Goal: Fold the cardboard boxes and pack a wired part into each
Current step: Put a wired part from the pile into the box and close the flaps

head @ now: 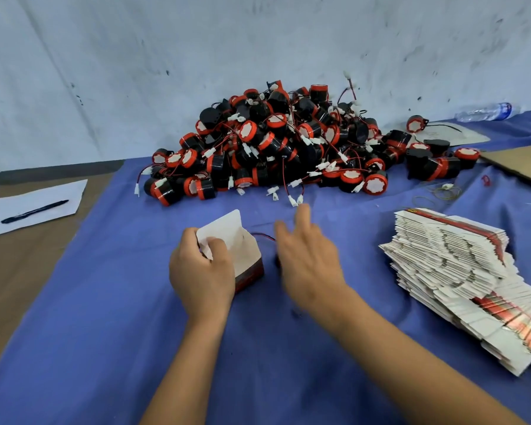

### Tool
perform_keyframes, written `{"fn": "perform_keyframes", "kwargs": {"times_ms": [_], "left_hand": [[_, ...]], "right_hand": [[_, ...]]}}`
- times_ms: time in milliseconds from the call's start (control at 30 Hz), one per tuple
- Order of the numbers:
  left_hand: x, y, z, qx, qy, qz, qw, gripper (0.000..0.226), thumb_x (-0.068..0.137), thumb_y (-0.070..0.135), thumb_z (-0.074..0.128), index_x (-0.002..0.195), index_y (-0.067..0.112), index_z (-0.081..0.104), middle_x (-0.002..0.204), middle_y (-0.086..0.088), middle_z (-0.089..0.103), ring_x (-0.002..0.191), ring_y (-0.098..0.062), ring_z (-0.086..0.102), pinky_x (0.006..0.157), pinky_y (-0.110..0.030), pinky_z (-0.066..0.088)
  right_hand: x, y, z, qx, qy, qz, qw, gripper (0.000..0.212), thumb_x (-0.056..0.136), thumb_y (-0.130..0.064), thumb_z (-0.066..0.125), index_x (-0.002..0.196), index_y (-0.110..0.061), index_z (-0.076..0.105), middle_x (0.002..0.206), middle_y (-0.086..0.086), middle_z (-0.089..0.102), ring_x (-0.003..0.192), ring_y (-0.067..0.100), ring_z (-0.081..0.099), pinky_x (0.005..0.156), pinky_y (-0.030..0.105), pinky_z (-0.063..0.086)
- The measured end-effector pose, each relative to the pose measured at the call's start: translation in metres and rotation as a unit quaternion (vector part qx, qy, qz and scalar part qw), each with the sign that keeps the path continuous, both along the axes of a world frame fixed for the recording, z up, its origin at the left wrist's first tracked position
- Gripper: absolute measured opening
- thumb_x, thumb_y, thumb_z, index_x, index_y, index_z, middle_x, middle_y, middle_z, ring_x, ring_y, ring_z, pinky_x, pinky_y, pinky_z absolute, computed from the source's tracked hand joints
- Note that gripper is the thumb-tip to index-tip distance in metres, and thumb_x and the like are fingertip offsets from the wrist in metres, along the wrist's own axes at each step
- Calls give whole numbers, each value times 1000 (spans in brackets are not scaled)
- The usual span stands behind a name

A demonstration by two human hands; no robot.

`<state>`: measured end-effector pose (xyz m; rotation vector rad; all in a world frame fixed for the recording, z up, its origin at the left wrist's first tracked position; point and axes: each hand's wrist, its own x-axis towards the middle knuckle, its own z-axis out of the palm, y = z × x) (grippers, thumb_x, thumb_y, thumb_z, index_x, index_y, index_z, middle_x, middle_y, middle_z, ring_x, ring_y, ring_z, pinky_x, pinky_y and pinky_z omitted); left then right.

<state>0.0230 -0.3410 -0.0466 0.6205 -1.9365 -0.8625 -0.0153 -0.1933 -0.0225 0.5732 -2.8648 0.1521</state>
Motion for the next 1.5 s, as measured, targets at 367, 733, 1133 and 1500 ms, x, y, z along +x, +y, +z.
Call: {"fn": "perform_keyframes", "kwargs": {"times_ms": [367, 733, 1133, 1500], "left_hand": [[-8, -5, -10, 179, 82, -99, 975, 18, 77, 30, 50, 89, 17, 53, 73, 15, 62, 63, -2, 54, 55, -20, 42], [-13, -16, -10, 298, 88, -240, 920, 24, 91, 34, 52, 84, 31, 74, 79, 7, 72, 71, -11, 65, 58, -24, 52], [-17, -15, -11, 347, 33, -240, 906, 66, 111, 51, 30, 99, 0, 71, 85, -2, 76, 77, -13, 69, 65, -27, 55], [-2, 0, -14, 253, 4, -299, 920, 19, 98, 34, 56, 102, 16, 60, 94, 10, 73, 85, -5, 65, 74, -24, 55]], "right_hand": [[-28, 22, -6, -94, -93, 287, 949, 56, 73, -59, 80, 122, -37, 62, 113, -14, 52, 106, 14, 41, 92, 33, 44], [-7, 11, 10, -433, -56, 323, 840, 34, 89, -44, 76, 107, -25, 54, 89, -8, 62, 49, 18, 44, 47, 35, 39], [-10, -17, 35, -105, -69, 224, 966, 35, 99, -55, 53, 104, -29, 75, 95, -6, 59, 98, 19, 47, 84, 40, 50], [4, -23, 21, -76, 9, 121, 990, 37, 102, -41, 40, 94, -30, 75, 113, 1, 34, 104, 24, 26, 95, 40, 42]]}}
